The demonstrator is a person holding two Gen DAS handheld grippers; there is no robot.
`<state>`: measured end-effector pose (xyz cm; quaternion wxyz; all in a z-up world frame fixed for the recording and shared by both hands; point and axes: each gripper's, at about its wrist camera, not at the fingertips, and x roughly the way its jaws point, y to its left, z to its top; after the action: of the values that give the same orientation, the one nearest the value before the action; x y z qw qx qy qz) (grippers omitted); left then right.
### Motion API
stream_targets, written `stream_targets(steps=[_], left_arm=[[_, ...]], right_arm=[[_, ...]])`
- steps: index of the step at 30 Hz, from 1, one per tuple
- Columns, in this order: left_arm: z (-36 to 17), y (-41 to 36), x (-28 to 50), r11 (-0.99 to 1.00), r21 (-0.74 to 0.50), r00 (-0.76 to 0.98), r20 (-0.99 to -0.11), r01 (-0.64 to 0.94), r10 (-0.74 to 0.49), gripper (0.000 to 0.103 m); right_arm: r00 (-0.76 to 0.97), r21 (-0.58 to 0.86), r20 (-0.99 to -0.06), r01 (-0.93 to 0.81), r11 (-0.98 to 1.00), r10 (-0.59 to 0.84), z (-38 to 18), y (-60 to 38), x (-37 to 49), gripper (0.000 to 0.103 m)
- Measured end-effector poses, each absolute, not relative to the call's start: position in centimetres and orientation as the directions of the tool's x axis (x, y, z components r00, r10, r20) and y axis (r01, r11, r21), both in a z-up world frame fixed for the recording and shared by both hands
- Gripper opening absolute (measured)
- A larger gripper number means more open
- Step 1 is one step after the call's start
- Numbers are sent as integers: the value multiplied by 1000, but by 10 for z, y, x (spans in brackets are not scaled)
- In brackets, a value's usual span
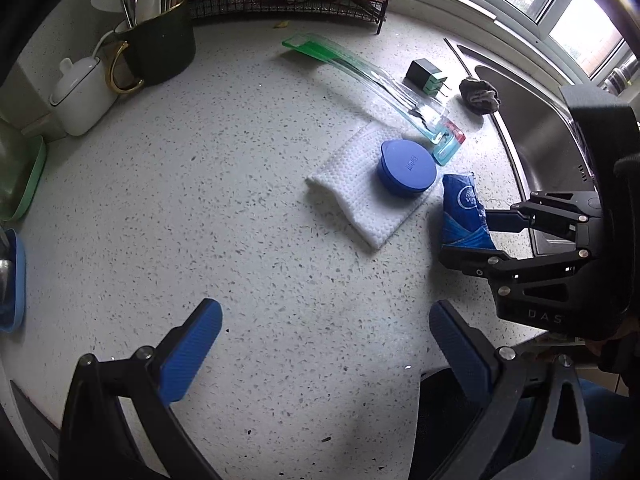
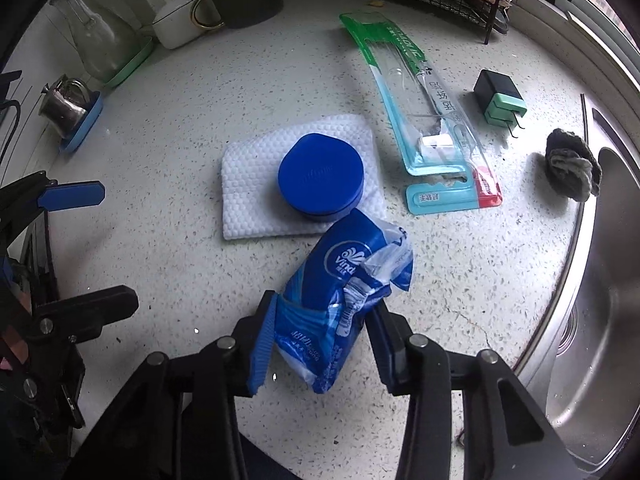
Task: Collect trash
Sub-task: 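Lower the left tool onto the blue round lid and close it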
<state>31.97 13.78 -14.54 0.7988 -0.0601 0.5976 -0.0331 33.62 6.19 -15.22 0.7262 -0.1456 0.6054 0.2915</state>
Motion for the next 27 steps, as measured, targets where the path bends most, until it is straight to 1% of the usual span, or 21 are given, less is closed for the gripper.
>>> stream_targets(steps=[8,14,23,24,26,27], left_arm=[[-136,118,332,990,-139,295,-945,29,-141,103],[-134,101,361,987,-122,300,-942,101,-148,103],[-158,83,419,978,-123,256,-953,168,-164,103],[-161,82,424,977,-120,252,-954,176,-162,101],[-169,79,434,977,-110,235,-960,185,-153,90],[-173,79,437,976,-111,226,-962,186,-152,88]], right_arm=[[111,163,-957,-555,816,267,-144,30,326,39],[138,173,-952,-496,851,274,-134,-2,335,39],[159,168,-953,-426,889,257,-130,-21,346,40],[161,168,-953,-419,892,256,-130,-25,348,40],[161,173,-953,-404,898,256,-131,-31,352,40],[160,176,-953,-396,901,256,-132,-31,353,40]])
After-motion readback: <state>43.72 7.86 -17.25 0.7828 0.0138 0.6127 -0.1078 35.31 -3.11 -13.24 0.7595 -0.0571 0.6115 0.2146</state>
